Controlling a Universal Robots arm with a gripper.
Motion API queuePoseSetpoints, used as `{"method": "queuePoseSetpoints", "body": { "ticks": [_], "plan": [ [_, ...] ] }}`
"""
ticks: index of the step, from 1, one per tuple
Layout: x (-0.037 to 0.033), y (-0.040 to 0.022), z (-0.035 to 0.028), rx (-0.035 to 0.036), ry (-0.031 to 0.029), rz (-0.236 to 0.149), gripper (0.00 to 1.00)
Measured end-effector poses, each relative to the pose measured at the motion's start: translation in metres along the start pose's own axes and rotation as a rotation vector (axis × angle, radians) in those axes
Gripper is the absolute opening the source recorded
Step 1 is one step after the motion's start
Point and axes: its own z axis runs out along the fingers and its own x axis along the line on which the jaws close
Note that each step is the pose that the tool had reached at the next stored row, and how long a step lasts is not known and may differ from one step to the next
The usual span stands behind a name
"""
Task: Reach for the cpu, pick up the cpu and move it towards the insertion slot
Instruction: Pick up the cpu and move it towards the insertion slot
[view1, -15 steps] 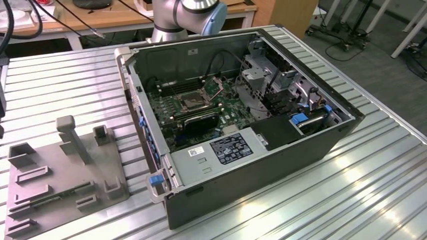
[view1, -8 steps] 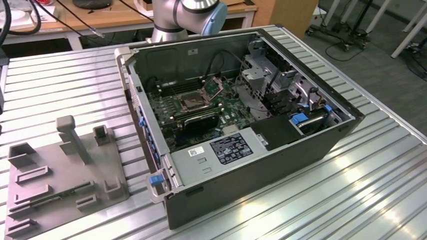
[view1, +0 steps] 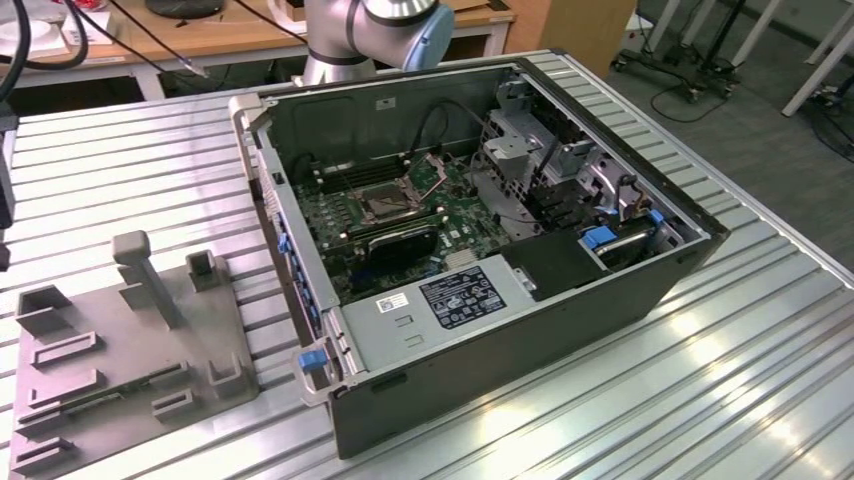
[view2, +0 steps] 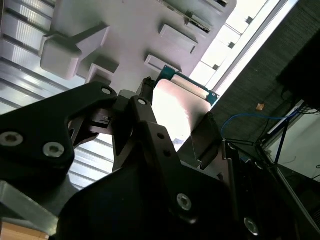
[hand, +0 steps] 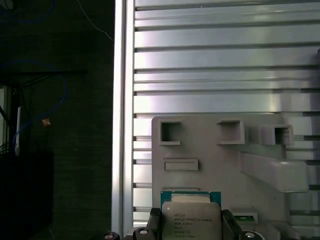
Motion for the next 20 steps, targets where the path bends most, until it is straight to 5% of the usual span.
{"method": "queuePoseSetpoints", "body": {
  "ticks": [20],
  "plan": [
    [-0.0028,0.0008,-0.0175,-0.0001,0.0000,0.000,0.55]
  ]
}}
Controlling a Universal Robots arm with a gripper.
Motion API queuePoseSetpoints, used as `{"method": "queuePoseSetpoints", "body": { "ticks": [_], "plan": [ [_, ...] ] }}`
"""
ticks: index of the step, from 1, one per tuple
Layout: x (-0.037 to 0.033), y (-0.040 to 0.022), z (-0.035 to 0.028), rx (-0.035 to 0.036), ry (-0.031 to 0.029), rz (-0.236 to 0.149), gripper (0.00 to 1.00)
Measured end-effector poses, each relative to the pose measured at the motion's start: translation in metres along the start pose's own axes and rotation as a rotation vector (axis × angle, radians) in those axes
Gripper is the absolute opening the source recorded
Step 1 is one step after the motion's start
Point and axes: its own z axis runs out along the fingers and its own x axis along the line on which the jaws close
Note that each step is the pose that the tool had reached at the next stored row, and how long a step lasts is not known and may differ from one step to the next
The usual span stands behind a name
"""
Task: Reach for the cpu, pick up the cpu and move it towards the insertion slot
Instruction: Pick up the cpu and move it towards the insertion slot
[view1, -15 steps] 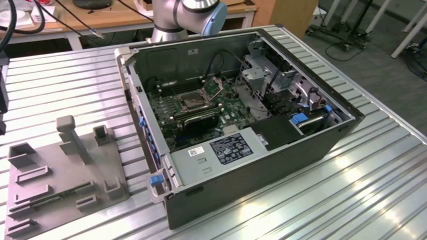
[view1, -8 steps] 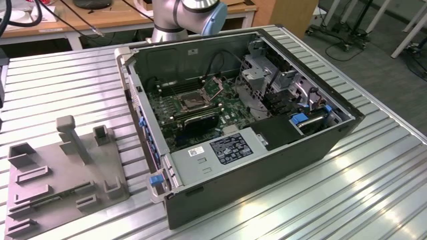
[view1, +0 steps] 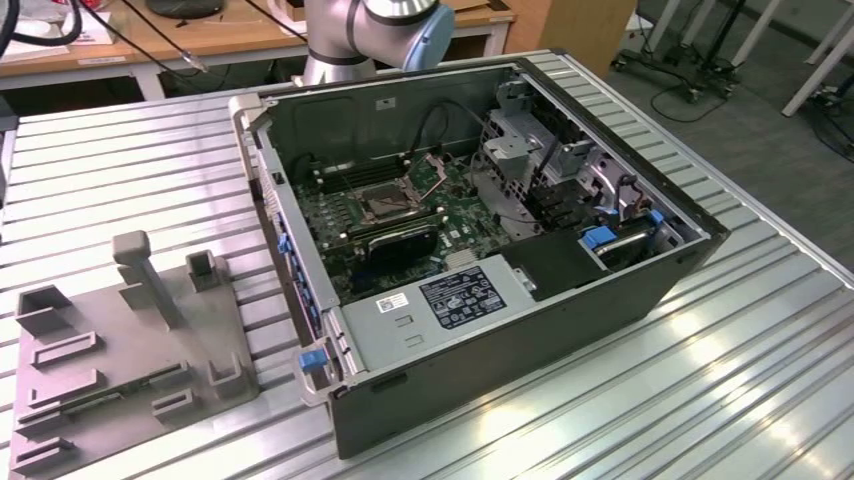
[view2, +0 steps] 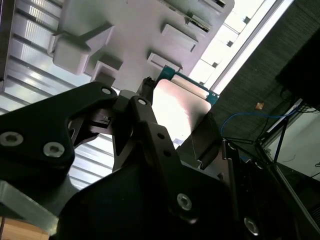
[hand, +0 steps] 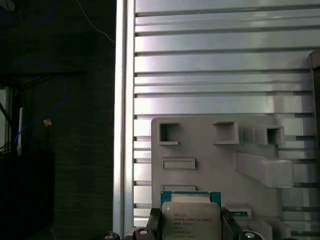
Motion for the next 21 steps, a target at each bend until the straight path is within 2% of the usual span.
{"method": "queuePoseSetpoints", "body": {
  "ticks": [10,21],
  "plan": [
    [-0.0100,0.0002,0.0000,0.0001,0.0005,0.000,0.55],
    [-0.0123,0.0001,0.0001,0.0001,0.0005,0.000,0.55]
  ]
}}
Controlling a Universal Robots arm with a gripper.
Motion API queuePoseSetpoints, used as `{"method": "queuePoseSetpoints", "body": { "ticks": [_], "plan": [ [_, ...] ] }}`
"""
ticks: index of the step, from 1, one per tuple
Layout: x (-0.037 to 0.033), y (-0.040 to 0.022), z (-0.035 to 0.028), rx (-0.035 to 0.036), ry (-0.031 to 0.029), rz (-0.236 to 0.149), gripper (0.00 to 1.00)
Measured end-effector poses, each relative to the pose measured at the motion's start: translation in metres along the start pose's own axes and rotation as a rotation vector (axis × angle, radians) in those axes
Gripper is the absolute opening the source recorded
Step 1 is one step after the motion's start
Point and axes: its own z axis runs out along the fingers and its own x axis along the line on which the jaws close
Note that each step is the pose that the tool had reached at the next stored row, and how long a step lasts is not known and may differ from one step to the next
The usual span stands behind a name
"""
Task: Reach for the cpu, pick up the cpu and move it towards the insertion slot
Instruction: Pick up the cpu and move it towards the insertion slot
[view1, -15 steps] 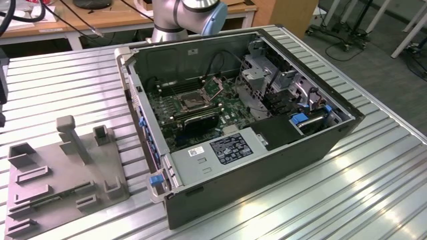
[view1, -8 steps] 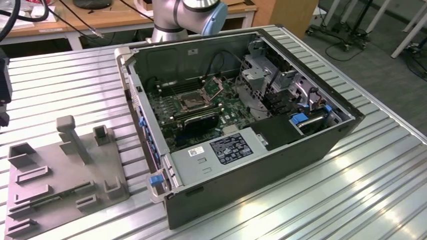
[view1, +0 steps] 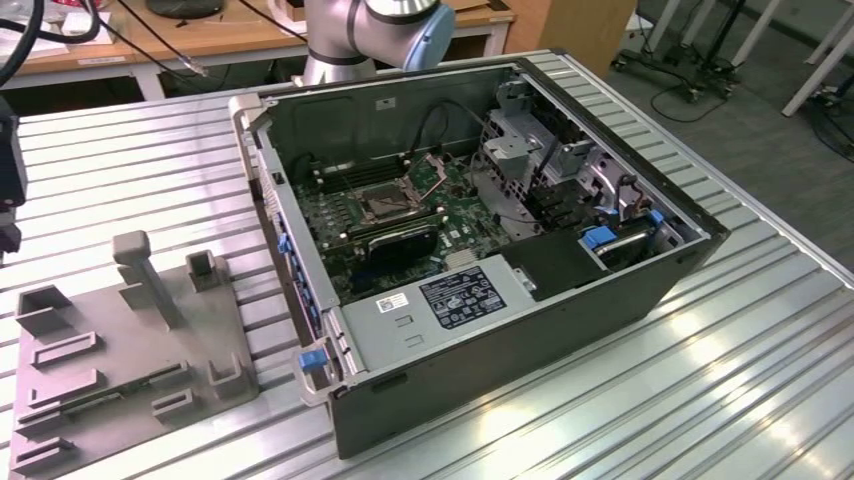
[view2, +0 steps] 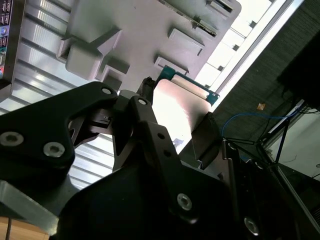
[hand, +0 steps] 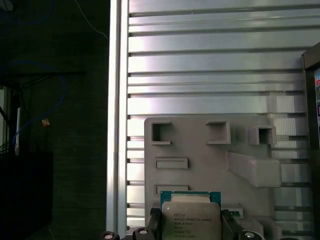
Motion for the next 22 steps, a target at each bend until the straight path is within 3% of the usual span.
{"method": "queuePoseSetpoints", "body": {
  "ticks": [22],
  "plan": [
    [-0.0035,0.0002,-0.0028,-0.0001,0.0000,0.000,0.55]
  ]
}}
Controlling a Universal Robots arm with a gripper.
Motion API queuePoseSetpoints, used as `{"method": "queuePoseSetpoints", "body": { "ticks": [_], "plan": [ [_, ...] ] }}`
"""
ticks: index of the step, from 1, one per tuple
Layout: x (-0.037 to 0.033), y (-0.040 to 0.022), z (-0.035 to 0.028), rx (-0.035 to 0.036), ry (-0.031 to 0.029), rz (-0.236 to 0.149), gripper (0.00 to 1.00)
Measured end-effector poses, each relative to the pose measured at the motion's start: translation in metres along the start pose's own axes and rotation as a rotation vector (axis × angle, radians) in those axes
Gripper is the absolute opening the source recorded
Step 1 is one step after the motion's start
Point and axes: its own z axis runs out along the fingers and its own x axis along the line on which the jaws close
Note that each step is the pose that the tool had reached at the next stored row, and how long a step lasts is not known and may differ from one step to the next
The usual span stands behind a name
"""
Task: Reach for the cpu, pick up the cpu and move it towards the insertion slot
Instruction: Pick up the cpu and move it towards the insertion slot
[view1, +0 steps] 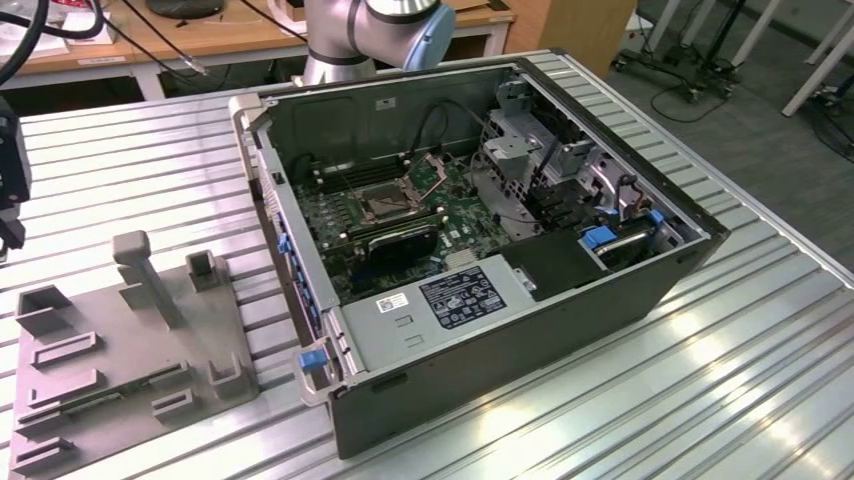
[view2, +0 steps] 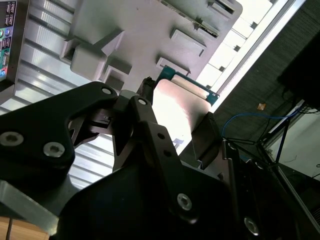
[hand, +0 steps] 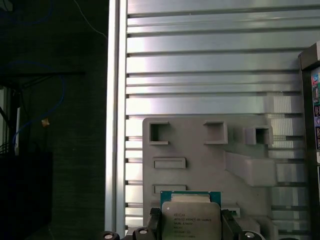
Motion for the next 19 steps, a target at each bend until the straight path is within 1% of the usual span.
{"method": "queuePoseSetpoints", "body": {
  "ticks": [10,19],
  "plan": [
    [-0.0021,0.0000,0.0000,0.0000,0.0001,0.000,0.55],
    [-0.0061,0.0001,0.0002,0.0000,0.0001,0.000,0.55]
  ]
}}
